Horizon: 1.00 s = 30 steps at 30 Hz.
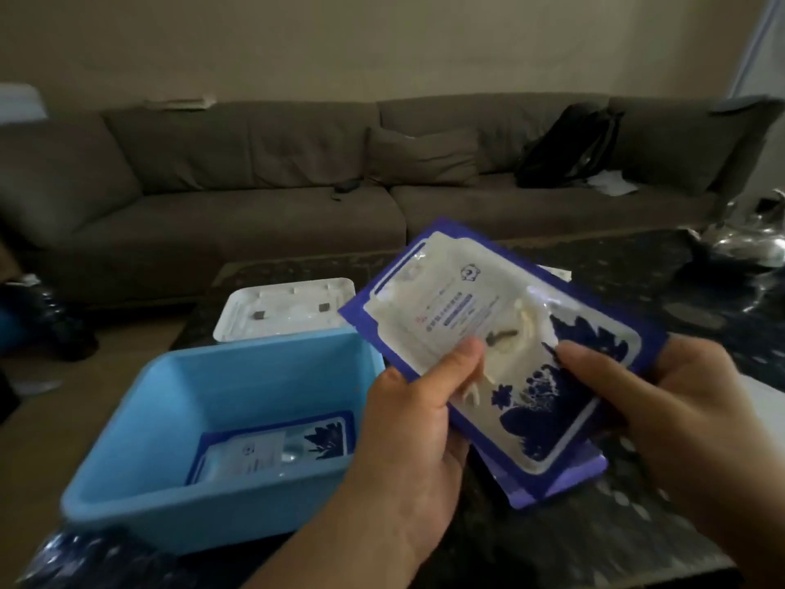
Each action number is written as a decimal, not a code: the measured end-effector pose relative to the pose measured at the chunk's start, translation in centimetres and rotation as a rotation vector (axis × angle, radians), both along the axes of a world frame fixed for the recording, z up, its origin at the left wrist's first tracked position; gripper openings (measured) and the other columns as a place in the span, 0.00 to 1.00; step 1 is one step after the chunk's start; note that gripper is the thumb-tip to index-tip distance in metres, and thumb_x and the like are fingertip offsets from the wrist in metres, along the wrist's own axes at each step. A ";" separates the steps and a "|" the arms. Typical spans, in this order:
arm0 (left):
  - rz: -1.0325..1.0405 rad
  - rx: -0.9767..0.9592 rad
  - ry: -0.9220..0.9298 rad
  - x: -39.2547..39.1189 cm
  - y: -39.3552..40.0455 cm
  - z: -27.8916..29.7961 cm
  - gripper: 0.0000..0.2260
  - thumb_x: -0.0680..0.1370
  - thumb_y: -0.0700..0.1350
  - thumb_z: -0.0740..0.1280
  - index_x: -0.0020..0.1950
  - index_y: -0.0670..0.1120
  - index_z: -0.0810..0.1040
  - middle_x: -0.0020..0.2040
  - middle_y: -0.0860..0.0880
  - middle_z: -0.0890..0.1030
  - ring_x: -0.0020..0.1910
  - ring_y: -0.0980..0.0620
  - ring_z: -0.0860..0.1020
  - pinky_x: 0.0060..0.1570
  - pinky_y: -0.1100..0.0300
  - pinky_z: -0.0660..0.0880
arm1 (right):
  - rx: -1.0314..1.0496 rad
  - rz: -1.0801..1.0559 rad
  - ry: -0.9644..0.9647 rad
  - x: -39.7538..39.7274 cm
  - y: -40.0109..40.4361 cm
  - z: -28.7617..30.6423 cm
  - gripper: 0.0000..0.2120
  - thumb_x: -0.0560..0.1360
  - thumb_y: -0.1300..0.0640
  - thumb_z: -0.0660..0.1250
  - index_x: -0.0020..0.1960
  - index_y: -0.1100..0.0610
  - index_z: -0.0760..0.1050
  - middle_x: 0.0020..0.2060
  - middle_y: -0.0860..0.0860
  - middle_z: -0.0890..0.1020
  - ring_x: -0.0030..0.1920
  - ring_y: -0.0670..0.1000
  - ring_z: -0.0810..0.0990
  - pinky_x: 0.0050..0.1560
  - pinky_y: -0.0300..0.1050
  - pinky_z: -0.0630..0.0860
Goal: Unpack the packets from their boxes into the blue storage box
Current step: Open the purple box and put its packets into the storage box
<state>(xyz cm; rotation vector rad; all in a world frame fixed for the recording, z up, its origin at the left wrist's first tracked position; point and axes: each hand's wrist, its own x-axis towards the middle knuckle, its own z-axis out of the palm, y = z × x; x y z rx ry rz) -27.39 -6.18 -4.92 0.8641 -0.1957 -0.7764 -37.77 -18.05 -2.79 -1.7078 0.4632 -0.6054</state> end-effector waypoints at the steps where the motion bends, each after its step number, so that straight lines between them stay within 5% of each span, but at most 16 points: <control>1: 0.012 -0.036 0.001 0.9 0.7 0.4 0.14 0.70 0.42 0.70 0.55 0.48 0.82 0.48 0.44 0.87 0.46 0.46 0.86 0.45 0.50 0.81 | -0.010 0.054 0.006 0.1 0.2 0.9 0.12 0.63 0.52 0.69 0.43 0.58 0.82 0.36 0.54 0.87 0.35 0.54 0.86 0.29 0.42 0.81; 4: 0.077 -0.058 -0.146 5.0 4.0 1.7 0.13 0.71 0.45 0.69 0.55 0.43 0.83 0.50 0.42 0.86 0.47 0.46 0.86 0.43 0.53 0.83 | -0.049 0.072 0.040 2.2 -0.1 3.3 0.15 0.62 0.51 0.68 0.43 0.59 0.81 0.38 0.55 0.87 0.37 0.55 0.86 0.34 0.49 0.82; 9: 0.067 0.269 -0.611 10.9 10.3 2.5 0.13 0.71 0.49 0.69 0.53 0.48 0.84 0.49 0.43 0.86 0.43 0.47 0.85 0.38 0.57 0.82 | 0.024 0.143 0.096 6.7 1.3 4.5 0.16 0.67 0.53 0.66 0.52 0.58 0.78 0.42 0.56 0.87 0.41 0.56 0.87 0.43 0.53 0.79; 17: 0.331 0.445 -0.546 15.2 15.7 1.6 0.09 0.76 0.41 0.69 0.56 0.49 0.80 0.45 0.46 0.87 0.42 0.51 0.86 0.37 0.58 0.81 | 0.094 0.340 0.298 14.4 6.3 3.6 0.06 0.75 0.59 0.68 0.52 0.59 0.78 0.39 0.58 0.86 0.35 0.55 0.86 0.30 0.45 0.81; 22: 0.679 0.782 -0.608 18.6 18.6 -0.7 0.13 0.78 0.42 0.71 0.61 0.53 0.78 0.48 0.54 0.84 0.47 0.58 0.82 0.43 0.64 0.76 | 0.030 0.348 0.526 17.4 8.3 1.5 0.06 0.75 0.60 0.70 0.51 0.59 0.79 0.37 0.58 0.86 0.33 0.54 0.86 0.30 0.45 0.81; 25: 0.632 0.939 -0.665 19.5 19.0 -2.1 0.14 0.77 0.44 0.71 0.62 0.52 0.78 0.53 0.54 0.83 0.46 0.62 0.77 0.37 0.68 0.67 | -0.009 0.330 0.639 18.6 9.5 -0.1 0.06 0.74 0.61 0.71 0.51 0.58 0.78 0.37 0.58 0.86 0.35 0.55 0.86 0.34 0.48 0.82; 30: 0.516 0.971 -0.682 20.0 18.7 -3.1 0.13 0.76 0.43 0.73 0.60 0.50 0.80 0.48 0.53 0.83 0.44 0.60 0.79 0.35 0.65 0.70 | 0.017 0.274 0.708 20.2 11.0 -3.0 0.05 0.75 0.66 0.70 0.49 0.60 0.78 0.41 0.61 0.86 0.41 0.60 0.86 0.42 0.53 0.83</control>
